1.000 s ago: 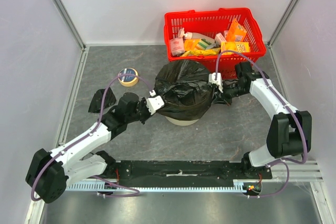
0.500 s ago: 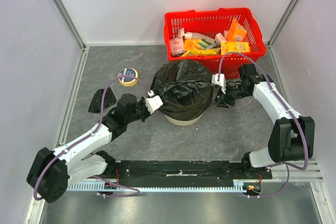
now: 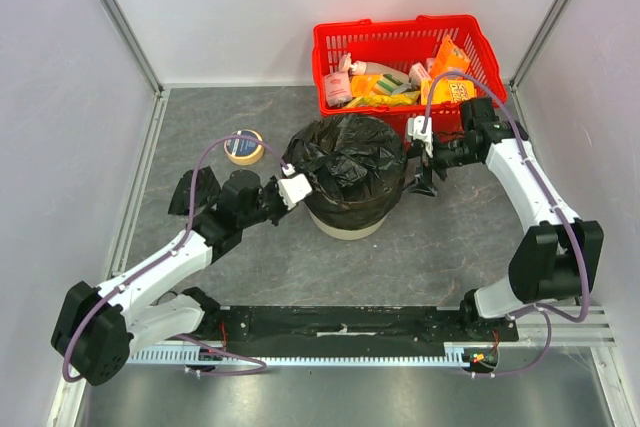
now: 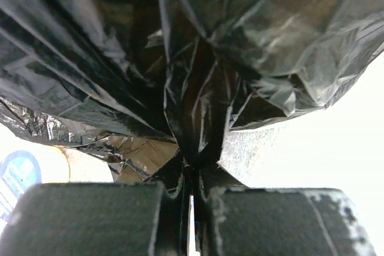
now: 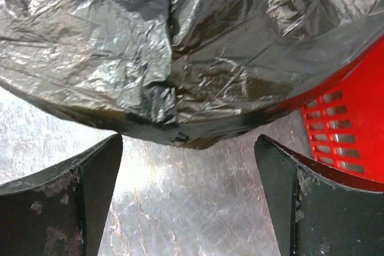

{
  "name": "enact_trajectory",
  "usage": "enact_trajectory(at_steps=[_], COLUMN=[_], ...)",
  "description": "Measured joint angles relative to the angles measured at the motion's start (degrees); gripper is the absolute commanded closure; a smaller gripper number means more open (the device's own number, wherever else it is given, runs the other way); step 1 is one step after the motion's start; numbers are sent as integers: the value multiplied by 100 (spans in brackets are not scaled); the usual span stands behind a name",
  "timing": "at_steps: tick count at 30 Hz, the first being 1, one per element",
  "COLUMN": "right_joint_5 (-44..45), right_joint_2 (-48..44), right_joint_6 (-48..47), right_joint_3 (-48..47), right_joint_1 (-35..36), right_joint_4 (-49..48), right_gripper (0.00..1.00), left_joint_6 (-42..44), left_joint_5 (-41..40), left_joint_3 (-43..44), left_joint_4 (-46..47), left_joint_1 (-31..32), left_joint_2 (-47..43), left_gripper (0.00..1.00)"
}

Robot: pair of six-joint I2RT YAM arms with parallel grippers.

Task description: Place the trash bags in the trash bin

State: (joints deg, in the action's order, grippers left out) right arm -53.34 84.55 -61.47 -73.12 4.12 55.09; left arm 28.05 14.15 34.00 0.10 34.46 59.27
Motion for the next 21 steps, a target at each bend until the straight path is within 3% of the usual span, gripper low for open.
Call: enact_trajectory(at_steps=[3, 5, 14, 21], right_joint_5=[-302, -516, -1084, -1115], right_joint_2=[275, 407, 730, 737], right_joint_6=[-74, -131, -435, -525], right_joint_3=[-144, -146, -160, -146], right_joint_1=[0, 0, -11, -24], right_joint_4=[39, 125, 546, 688], right_gripper=[6, 17, 99, 100], left_joint_6=[-2, -2, -4, 2], left_joint_5=[48, 103, 225, 251], left_joint_3=[15, 15, 15, -9], left_joint_4=[-13, -46, -90, -81], left_joint_1=[0, -2, -2, -7], left_joint_2=[0, 9, 15, 15], left_gripper=[98, 98, 98, 98])
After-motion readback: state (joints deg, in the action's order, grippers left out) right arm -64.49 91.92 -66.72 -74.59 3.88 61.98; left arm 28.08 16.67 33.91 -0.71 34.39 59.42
